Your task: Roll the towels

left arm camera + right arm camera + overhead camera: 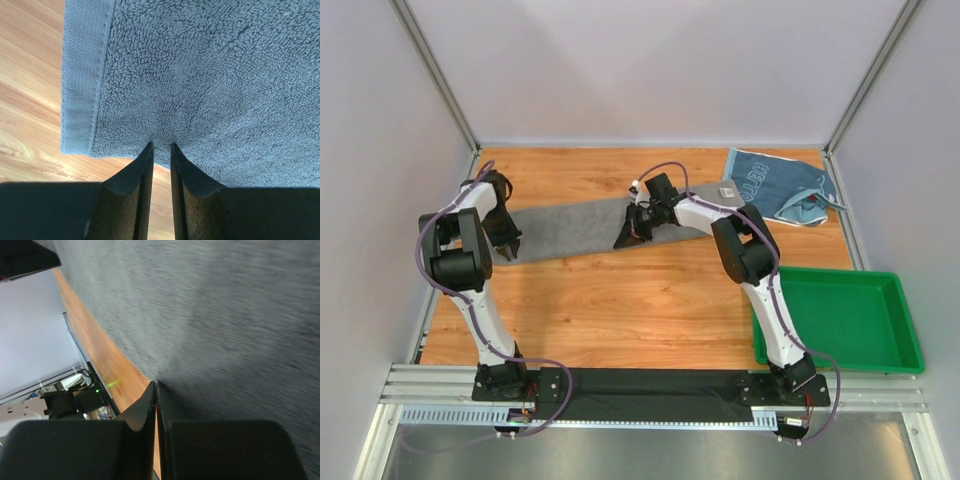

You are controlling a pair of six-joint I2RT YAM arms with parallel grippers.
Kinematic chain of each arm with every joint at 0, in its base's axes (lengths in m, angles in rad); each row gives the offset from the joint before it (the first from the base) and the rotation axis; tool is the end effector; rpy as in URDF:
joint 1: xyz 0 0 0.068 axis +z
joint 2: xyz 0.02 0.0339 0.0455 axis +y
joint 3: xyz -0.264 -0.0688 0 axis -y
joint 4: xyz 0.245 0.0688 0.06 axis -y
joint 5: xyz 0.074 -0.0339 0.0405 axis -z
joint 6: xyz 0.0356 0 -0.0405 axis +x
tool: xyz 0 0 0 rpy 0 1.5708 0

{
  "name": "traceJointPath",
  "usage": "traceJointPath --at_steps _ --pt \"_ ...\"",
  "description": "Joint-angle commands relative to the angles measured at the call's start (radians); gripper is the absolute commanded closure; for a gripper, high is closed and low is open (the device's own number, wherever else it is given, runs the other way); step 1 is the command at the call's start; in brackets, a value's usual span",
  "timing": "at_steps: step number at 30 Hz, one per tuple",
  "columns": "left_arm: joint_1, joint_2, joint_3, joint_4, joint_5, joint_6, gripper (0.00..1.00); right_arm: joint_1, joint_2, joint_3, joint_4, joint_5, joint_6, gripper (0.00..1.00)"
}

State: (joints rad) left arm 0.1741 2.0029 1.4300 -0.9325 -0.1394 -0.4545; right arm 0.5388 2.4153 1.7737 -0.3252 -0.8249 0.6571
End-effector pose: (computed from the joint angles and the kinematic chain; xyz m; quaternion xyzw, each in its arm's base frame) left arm 0.3696 0.0700 0.1618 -0.3104 0.9475 0.0644 0.0420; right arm 0.4203 0.2817 0.1095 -0.0673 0.8802 0.4697 0.0098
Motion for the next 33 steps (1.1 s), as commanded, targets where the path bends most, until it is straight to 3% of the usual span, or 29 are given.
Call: traceJointPath --at_steps 1,16,26,33 --pt "0.028 0.022 0.024 -0.025 -0.058 0.027 0.75 -0.037 -0.021 -0.019 -0.034 0.069 -0.066 1.00" --pt "0.057 0.054 0.050 -0.052 -0.117 0.054 0.79 -0.299 -0.212 -0.434 0.191 -0.074 -0.016 0.99" --pt "0.088 0.057 0.064 -0.066 -0.203 0.119 0.80 -0.477 -0.222 -0.457 0.253 -0.166 0.058 0.98" --pt "0.125 0.050 0.061 -0.060 -0.193 0.122 0.81 -0.530 -0.208 -0.468 0.238 -0.165 0.052 0.98"
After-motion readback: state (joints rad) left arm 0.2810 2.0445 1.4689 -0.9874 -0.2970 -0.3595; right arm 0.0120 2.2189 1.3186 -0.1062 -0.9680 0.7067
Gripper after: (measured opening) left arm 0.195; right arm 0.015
